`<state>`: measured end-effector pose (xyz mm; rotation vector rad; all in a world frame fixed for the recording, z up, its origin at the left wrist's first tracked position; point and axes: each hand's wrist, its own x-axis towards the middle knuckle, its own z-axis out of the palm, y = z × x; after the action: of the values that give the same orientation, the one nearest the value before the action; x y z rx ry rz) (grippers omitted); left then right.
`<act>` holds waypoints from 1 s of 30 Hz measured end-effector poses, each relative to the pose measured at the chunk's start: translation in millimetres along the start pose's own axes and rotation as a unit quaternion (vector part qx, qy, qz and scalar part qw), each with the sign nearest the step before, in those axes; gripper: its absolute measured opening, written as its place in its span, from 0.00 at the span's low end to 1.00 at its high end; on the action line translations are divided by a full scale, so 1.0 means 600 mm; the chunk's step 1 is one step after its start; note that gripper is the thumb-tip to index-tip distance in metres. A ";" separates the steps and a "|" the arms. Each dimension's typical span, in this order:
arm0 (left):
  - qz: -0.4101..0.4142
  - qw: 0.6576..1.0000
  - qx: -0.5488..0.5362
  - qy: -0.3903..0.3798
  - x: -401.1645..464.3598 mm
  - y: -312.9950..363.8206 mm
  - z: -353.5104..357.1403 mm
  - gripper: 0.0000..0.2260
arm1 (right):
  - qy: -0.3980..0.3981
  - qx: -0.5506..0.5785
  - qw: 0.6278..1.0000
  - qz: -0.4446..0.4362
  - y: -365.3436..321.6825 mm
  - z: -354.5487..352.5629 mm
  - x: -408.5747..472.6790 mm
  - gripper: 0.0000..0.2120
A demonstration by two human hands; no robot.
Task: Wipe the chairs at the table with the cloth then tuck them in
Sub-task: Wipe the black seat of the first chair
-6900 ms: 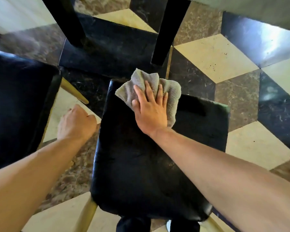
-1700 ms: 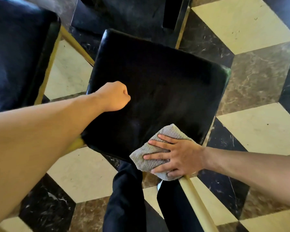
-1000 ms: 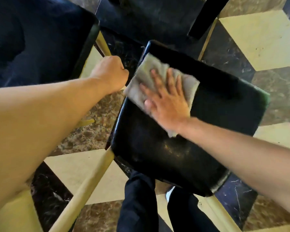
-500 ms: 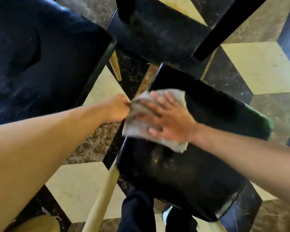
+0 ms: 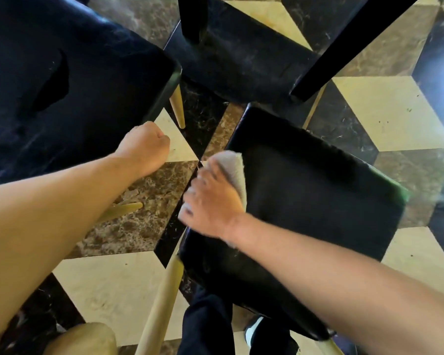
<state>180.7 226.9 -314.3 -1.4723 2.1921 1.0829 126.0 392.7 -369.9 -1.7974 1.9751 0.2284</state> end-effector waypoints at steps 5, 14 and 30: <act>0.002 0.999 0.018 -0.036 -0.013 0.016 0.014 0.10 | 0.021 0.007 0.978 -0.205 -0.040 0.071 -0.094 0.20; 0.072 0.997 0.034 -0.011 -0.006 0.063 0.037 0.10 | 0.088 -0.015 0.996 -0.030 0.191 -0.004 -0.002 0.24; 0.125 0.989 0.083 -0.012 -0.047 0.187 0.154 0.09 | 0.165 0.191 0.866 0.433 0.436 0.056 -0.208 0.28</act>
<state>78.8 334.2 -312.5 -1.1312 2.4328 0.9562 -116.1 553.9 -392.0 -0.6389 2.7210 -0.2107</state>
